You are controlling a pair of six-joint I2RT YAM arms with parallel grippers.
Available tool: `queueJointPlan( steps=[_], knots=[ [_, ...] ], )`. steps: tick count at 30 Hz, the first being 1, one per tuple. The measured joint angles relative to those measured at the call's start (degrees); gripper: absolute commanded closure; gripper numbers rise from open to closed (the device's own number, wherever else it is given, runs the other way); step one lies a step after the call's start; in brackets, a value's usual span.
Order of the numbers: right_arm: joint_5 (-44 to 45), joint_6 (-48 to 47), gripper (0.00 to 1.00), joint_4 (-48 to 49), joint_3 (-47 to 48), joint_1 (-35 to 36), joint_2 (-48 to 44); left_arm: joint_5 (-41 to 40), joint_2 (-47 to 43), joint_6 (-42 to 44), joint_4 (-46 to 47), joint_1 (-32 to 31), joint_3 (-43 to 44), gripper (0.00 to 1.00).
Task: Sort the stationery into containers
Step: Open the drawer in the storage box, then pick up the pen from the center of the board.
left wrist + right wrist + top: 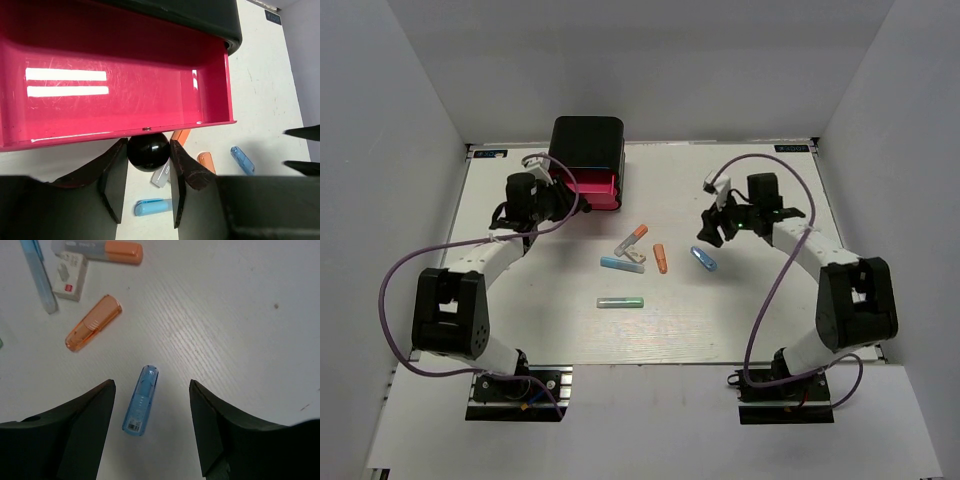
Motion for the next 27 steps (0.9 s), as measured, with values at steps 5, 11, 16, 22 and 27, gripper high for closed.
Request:
queueJointPlan(
  steps=[5, 11, 16, 22, 27],
  knots=[
    [9.86, 2.54, 0.33, -0.94, 0.02, 4.98, 6.88, -0.09, -1.86, 0.61, -0.98, 0.00, -1.88, 0.37],
    [19.08, 3.93, 0.35, -1.99, 0.02, 8.44, 9.49, -0.92, -7.69, 2.12, -4.96, 0.00, -5.11, 0.26],
    [25.00, 4.48, 0.36, -2.58, 0.00, 10.01, 9.60, -1.31, -14.86, 3.26, -6.45, 0.00, -6.80, 0.26],
    [28.37, 4.48, 0.49, -3.74, -0.87, 11.43, 10.03, -1.99, -24.35, 3.37, -8.70, 0.00, -11.82, 0.27],
    [27.54, 4.04, 0.63, -4.87, -1.99, 12.20, 9.75, -2.58, -30.93, 3.02, -12.22, 0.00, -16.15, 0.26]
  ],
)
